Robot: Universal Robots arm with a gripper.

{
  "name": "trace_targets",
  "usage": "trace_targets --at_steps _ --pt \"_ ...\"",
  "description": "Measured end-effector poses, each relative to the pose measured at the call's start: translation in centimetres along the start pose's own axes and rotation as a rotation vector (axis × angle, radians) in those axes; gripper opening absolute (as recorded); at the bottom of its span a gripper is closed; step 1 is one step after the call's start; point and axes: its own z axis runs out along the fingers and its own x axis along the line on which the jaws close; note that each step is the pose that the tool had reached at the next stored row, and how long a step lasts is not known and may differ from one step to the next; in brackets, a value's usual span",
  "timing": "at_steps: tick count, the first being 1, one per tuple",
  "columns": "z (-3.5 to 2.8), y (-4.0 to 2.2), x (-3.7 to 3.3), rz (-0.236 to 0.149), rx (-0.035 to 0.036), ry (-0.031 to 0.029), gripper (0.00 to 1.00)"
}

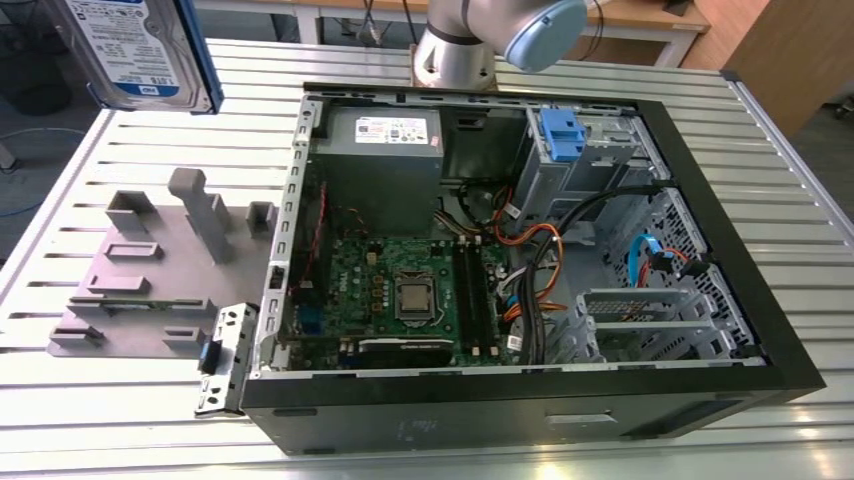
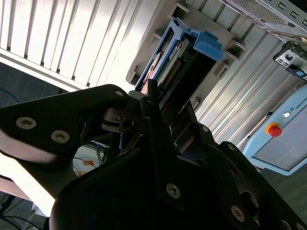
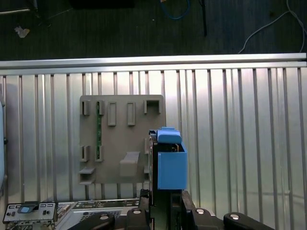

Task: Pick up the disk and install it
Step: 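Pick up the disk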

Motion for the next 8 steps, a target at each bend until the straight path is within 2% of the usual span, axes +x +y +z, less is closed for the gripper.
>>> trace_targets --at_steps 8 --pt "0.00 -0.31 -0.02 0.000 0.0001 -0.0001 0.35"
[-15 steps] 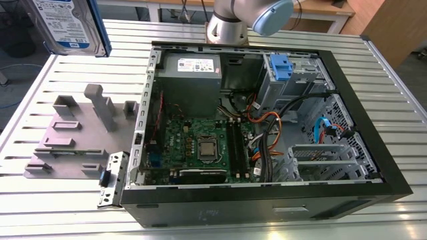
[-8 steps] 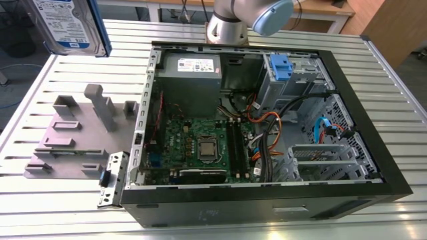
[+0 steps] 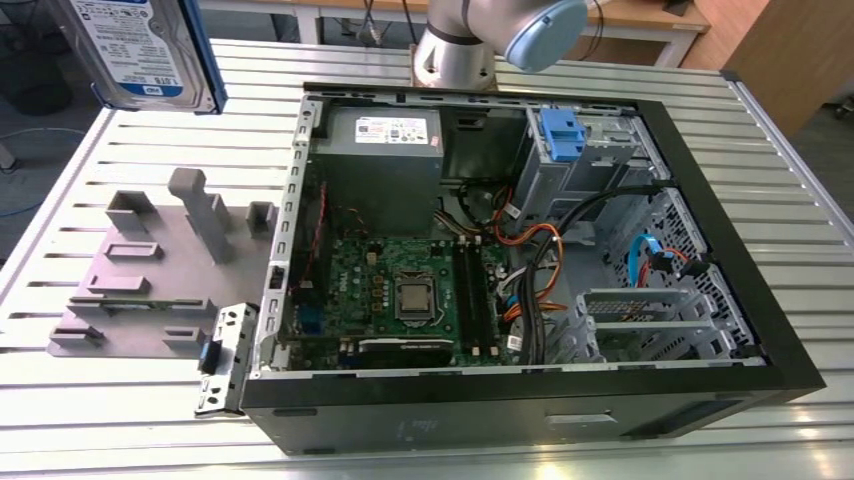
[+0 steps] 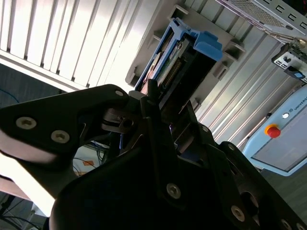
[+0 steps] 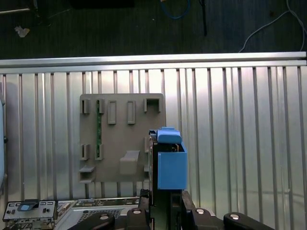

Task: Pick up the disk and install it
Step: 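Pick up the disk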

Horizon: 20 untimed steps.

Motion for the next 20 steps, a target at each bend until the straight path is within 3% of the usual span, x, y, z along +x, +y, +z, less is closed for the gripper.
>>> trace_targets --at_steps 20 --pt "-0.01 -0.73 -0.03 0.000 -0.0001 0.0000 0.35"
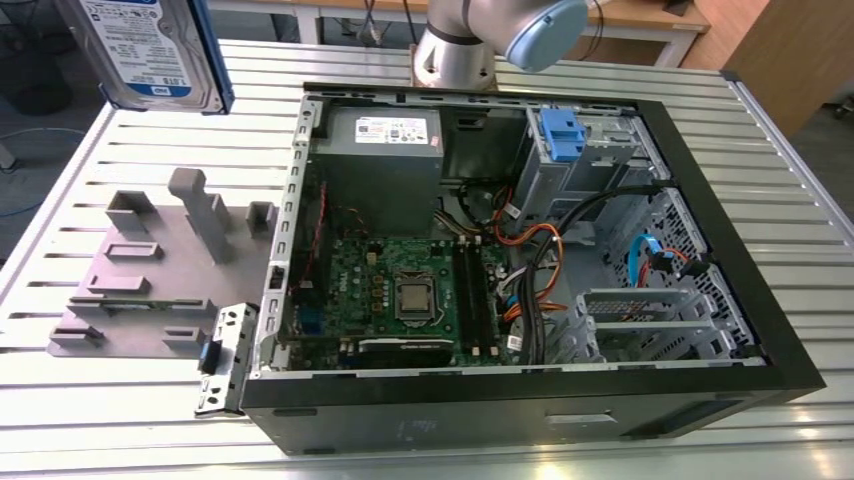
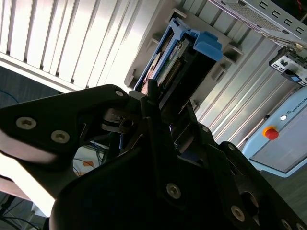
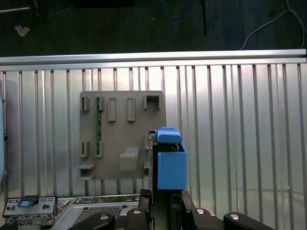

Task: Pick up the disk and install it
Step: 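Pick up the disk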

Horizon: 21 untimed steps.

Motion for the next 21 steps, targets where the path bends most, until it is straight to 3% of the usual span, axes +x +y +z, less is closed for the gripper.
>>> trace_targets --at_steps 8,21 --pt "0.00 -0.60 -0.03 0.000 0.0001 -0.0001 0.35" --pt "-0.01 -0.74 -0.04 0.000 0.0000 0.0000 0.35"
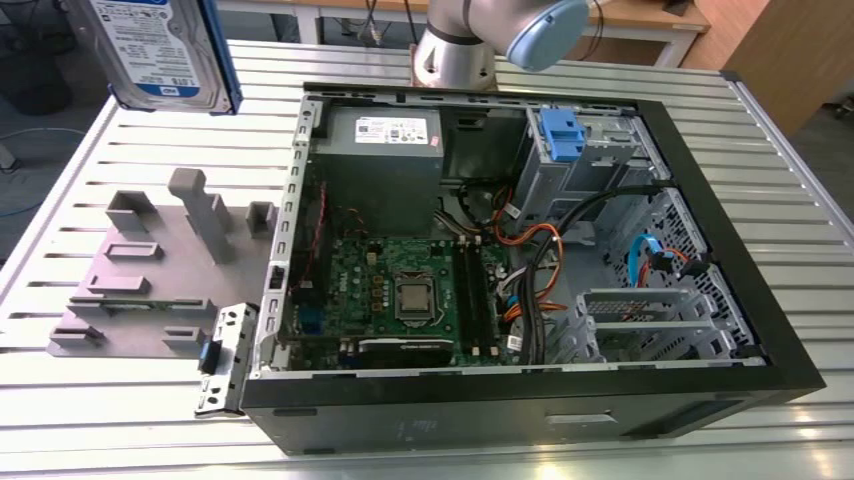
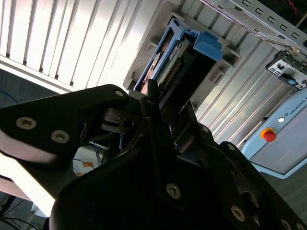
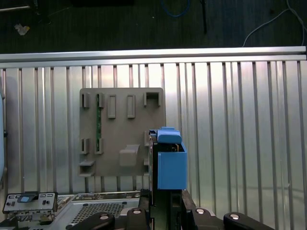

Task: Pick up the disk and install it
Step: 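Pick up the disk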

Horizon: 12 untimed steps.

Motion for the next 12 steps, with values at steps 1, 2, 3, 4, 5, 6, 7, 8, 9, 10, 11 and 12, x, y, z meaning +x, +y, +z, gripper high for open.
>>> trace_targets --at_steps 1,2,3,4,5,6,7,8,9,10,11,12 --pt "0.00 -0.05 0.00 0.000 0.0000 0.0000 0.35" --pt "0.00 -0.12 0.00 0.000 0.0000 0.0000 0.35" --pt "0.00 -0.22 -0.01 0.000 0.0000 0.0000 0.35" --pt "0.00 -0.33 -0.02 0.000 0.0000 0.0000 0.35" --pt "0.00 -0.42 -0.02 0.000 0.0001 0.0000 0.35" --pt "0.00 -0.52 -0.02 0.000 0.0001 0.0000 0.35" --pt "-0.01 -0.63 -0.03 0.000 0.0000 0.0000 0.35" --pt "-0.01 -0.74 -0.04 0.000 0.0000 0.0000 0.35" --pt "0.00 -0.86 -0.04 0.000 0.0001 -0.0001 0.35" --pt "-0.01 -0.98 -0.05 0.000 0.0000 0.0000 0.35" --pt "-0.01 -1.10 -0.05 0.000 0.0000 0.0000 0.35" --pt "-0.01 -1.21 -0.06 0.000 0.0001 -0.0001 0.35"
